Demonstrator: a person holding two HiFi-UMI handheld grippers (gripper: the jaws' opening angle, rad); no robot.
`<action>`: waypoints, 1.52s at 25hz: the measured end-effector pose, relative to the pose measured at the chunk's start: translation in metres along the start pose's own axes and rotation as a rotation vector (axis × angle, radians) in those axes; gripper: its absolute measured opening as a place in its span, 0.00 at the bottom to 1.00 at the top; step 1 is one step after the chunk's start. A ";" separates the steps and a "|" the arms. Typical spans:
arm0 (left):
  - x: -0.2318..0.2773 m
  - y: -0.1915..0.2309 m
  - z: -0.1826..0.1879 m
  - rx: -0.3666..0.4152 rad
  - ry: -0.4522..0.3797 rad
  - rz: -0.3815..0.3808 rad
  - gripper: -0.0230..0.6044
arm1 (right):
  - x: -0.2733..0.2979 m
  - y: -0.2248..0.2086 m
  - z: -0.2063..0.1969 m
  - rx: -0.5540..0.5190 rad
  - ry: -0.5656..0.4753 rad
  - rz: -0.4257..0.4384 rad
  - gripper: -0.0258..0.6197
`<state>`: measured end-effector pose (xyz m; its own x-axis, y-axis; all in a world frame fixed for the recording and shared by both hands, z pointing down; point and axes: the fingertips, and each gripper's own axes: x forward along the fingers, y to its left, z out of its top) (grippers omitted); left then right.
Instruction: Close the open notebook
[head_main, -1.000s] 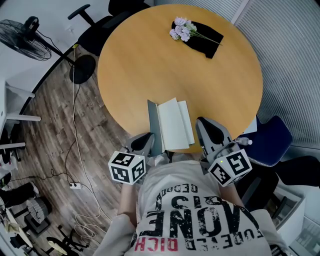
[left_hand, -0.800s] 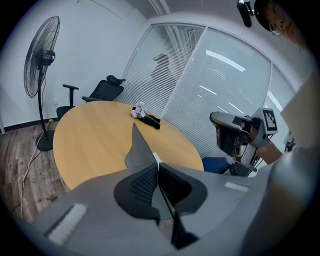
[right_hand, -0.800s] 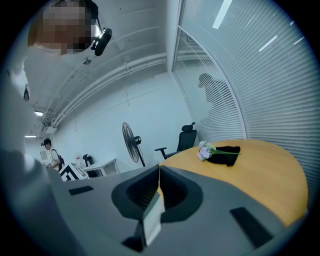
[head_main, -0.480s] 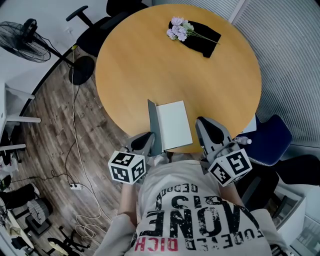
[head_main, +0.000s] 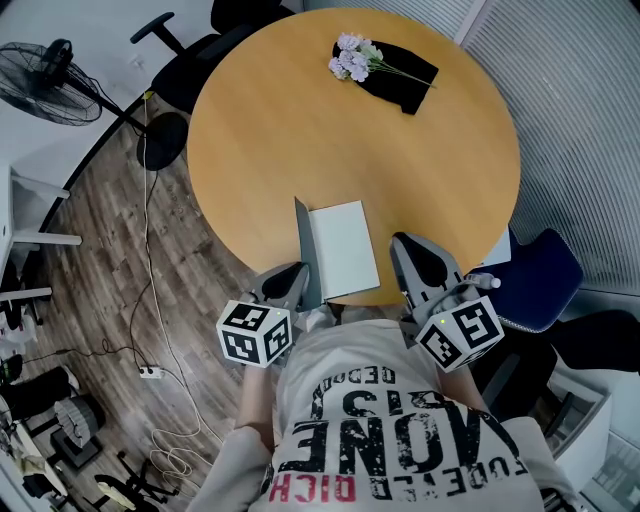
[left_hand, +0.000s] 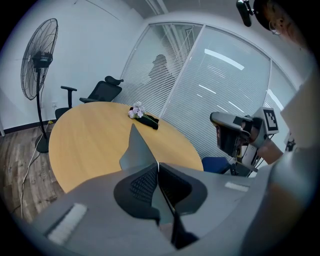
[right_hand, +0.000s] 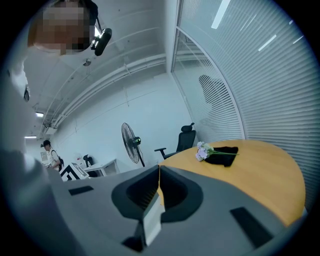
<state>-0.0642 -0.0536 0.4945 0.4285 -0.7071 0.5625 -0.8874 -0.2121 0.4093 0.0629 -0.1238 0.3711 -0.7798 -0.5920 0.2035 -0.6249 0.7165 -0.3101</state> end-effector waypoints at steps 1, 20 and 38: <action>0.001 -0.001 0.000 0.001 -0.001 0.001 0.07 | -0.001 -0.001 0.000 0.000 -0.001 0.000 0.06; 0.015 -0.022 0.002 0.008 -0.012 0.027 0.07 | -0.027 -0.023 0.006 0.004 -0.018 -0.013 0.06; 0.038 -0.038 -0.002 0.010 -0.029 0.030 0.07 | -0.048 -0.046 0.007 -0.014 -0.025 -0.029 0.06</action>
<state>-0.0136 -0.0716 0.5015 0.3966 -0.7323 0.5535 -0.9016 -0.1973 0.3850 0.1293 -0.1311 0.3693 -0.7606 -0.6213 0.1886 -0.6475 0.7041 -0.2917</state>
